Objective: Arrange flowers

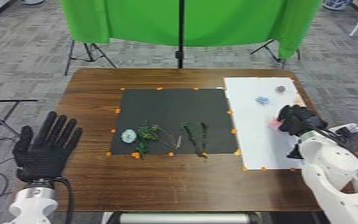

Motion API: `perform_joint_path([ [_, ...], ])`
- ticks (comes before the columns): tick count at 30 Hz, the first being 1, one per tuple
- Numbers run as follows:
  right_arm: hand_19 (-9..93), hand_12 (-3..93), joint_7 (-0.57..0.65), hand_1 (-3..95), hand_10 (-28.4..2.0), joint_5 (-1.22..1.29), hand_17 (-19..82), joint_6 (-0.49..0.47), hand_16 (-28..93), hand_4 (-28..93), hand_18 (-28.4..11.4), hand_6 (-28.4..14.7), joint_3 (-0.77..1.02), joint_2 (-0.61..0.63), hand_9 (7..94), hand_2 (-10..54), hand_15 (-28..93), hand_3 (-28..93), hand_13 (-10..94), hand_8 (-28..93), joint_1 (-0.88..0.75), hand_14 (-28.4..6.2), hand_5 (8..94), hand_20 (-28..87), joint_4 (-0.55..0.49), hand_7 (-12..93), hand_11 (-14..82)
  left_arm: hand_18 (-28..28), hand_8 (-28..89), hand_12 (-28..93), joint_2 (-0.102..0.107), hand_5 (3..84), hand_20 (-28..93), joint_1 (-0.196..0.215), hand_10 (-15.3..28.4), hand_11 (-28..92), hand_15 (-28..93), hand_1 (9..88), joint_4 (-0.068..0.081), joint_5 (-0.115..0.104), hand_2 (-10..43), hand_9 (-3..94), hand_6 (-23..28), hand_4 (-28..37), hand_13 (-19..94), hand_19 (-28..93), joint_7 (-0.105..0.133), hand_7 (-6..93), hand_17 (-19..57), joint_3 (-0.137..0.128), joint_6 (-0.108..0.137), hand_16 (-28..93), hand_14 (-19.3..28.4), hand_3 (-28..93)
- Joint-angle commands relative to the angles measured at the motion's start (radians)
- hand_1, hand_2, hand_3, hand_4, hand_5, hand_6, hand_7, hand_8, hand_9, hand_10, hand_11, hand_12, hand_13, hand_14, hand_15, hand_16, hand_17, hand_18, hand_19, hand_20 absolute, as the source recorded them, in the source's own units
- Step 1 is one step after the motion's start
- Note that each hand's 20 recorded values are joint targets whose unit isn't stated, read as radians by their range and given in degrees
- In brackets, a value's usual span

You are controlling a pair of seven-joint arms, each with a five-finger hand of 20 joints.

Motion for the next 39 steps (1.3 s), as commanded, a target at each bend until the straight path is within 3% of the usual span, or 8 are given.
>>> perform_joint_path([
  [1, 89, 28.9, -0.005, 64.7, -8.4, -0.011, 30, 0.128, 38, -28, -20.5, 3.5, -0.024, -0.004, 82.6, -9.5, 52, 60, 59, -2, -0.031, -8.9, 82.2, 51, 0.015, 20, 3.8, 12.5, -8, 9, -0.015, 42.2, 11, 0.008, 13.7, 15, 26, 22.4, 0.006, 0.001, 13.6, 33.3, 9.0, -28.3, 25, 30, -0.012, 8.3, -7.6, 0.006, -0.007, -5, 15.1, 77],
  [8, 89, 30.9, 0.009, 61.3, -8.6, -0.011, 31, 0.243, 40, -28, -21.1, 3.2, -0.058, 0.014, 85.7, -9.5, 50, 67, 62, 0, -0.004, -8.7, 84.5, 50, -0.120, 21, 3.7, 12.6, -8, 9, -0.015, 42.1, 11, 0.003, 13.6, 15, 26, 22.4, 0.008, 0.008, 13.3, 33.5, 9.0, -28.3, 25, 30, -0.013, 8.3, -7.6, 0.006, -0.008, -5, 15.1, 77],
  [13, 89, 31.3, -0.021, 60.3, -9.0, -0.055, 31, 0.248, 40, -28, -21.2, 2.7, -0.235, -0.050, 85.6, -9.5, 51, 69, 62, 0, 0.210, -9.2, 84.5, 50, -0.121, 21, 3.8, 12.7, -8, 9, -0.018, 42.1, 11, -0.009, 13.7, 15, 26, 22.5, 0.014, 0.004, 13.1, 33.6, 8.9, -28.3, 25, 30, -0.014, 8.2, -7.6, 0.006, 0.008, -5, 15.1, 77],
  [17, 89, 31.4, -0.089, 60.0, -9.2, -0.036, 31, 0.227, 40, -28, -21.4, 2.2, -0.378, -0.174, 85.5, -9.5, 51, 70, 62, 0, 0.379, -9.5, 84.4, 50, -0.038, 21, 3.8, 12.7, -8, 9, -0.007, 42.1, 11, -0.029, 13.7, 15, 26, 22.5, 0.019, 0.021, 13.1, 33.9, 8.9, -28.3, 25, 30, -0.014, 8.2, -7.6, 0.018, -0.010, -5, 15.1, 77],
  [25, 89, 31.7, -0.233, 59.8, -10.0, -0.043, 31, 0.158, 40, -28, -21.4, 2.4, -0.547, -0.394, 86.0, -9.5, 52, 70, 62, 1, 0.520, -9.5, 83.7, 50, 0.158, 21, 4.1, 12.6, -8, 9, 0.012, 42.2, 11, -0.084, 13.7, 15, 26, 22.5, 0.035, 0.021, 13.2, 34.4, 8.9, -28.3, 25, 29, -0.003, 8.4, -7.5, 0.055, -0.014, -5, 15.1, 77],
  [31, 89, 32.1, -0.160, 59.9, -10.2, -0.076, 31, 0.183, 40, -28, -21.6, 2.4, -0.644, -0.482, 86.3, -9.5, 53, 70, 63, 0, 0.534, -9.3, 83.6, 49, 0.290, 21, 4.5, 12.6, -8, 9, 0.044, 42.3, 11, -0.100, 13.7, 15, 26, 22.5, 0.035, 0.003, 13.2, 34.5, 8.8, -28.3, 25, 29, 0.019, 8.6, -7.4, 0.071, 0.004, -5, 15.2, 77],
  [35, 89, 32.0, -0.176, 60.0, -10.3, -0.123, 32, 0.145, 40, -28, -21.9, 2.4, -0.628, -0.533, 86.5, -9.5, 53, 70, 64, 0, 0.520, -9.5, 83.8, 49, 0.314, 21, 4.5, 12.5, -8, 9, 0.051, 42.4, 11, -0.116, 13.7, 15, 26, 22.5, 0.043, 0.007, 13.2, 34.6, 8.8, -28.3, 25, 29, -0.005, 8.8, -7.4, 0.075, -0.004, -5, 15.1, 77],
  [39, 90, 32.2, -0.154, 58.6, -10.6, -0.169, 32, 0.109, 40, -28, -22.2, 1.8, -0.618, -0.566, 85.4, -9.5, 54, 70, 63, 0, 0.493, -9.9, 83.1, 49, 0.345, 22, 4.4, 12.6, -9, 9, 0.050, 42.8, 11, -0.147, 13.8, 16, 26, 22.4, 0.051, -0.002, 13.3, 35.0, 8.9, -28.3, 25, 29, -0.030, 8.9, -7.4, 0.084, 0.022, -5, 15.2, 77],
])
